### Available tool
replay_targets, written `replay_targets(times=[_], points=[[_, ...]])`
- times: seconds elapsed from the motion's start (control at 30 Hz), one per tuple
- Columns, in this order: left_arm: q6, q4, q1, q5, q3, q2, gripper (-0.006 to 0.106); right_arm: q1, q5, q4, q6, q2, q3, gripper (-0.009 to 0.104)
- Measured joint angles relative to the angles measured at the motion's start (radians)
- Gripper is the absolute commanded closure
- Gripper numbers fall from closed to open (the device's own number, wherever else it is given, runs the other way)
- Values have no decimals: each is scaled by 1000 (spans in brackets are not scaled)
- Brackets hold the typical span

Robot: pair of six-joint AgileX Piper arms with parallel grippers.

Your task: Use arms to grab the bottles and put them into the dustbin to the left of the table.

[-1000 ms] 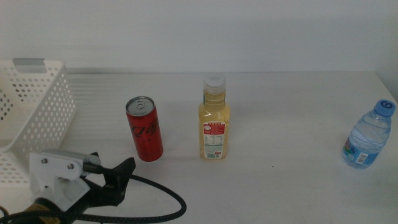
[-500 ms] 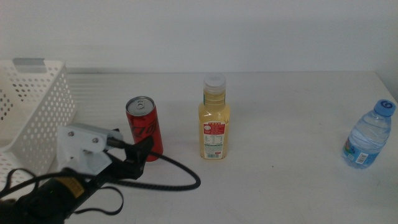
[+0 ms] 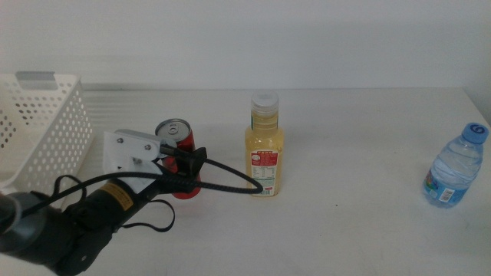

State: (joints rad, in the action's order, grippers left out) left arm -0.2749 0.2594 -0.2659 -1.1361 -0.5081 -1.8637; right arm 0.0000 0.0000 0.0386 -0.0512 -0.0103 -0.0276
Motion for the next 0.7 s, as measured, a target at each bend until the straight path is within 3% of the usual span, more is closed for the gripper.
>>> replay_targets(times=[0.3, 0.47, 0.7], points=[[0, 0, 0, 1, -33, -74, 13, 0, 0, 0, 0, 0, 0, 19], [13, 0, 0, 1, -33, -75, 41, 0, 0, 0, 0, 0, 0, 19], [-5, 8, 1, 1, -33, -75, 99, 0, 0, 0, 0, 0, 0, 19]])
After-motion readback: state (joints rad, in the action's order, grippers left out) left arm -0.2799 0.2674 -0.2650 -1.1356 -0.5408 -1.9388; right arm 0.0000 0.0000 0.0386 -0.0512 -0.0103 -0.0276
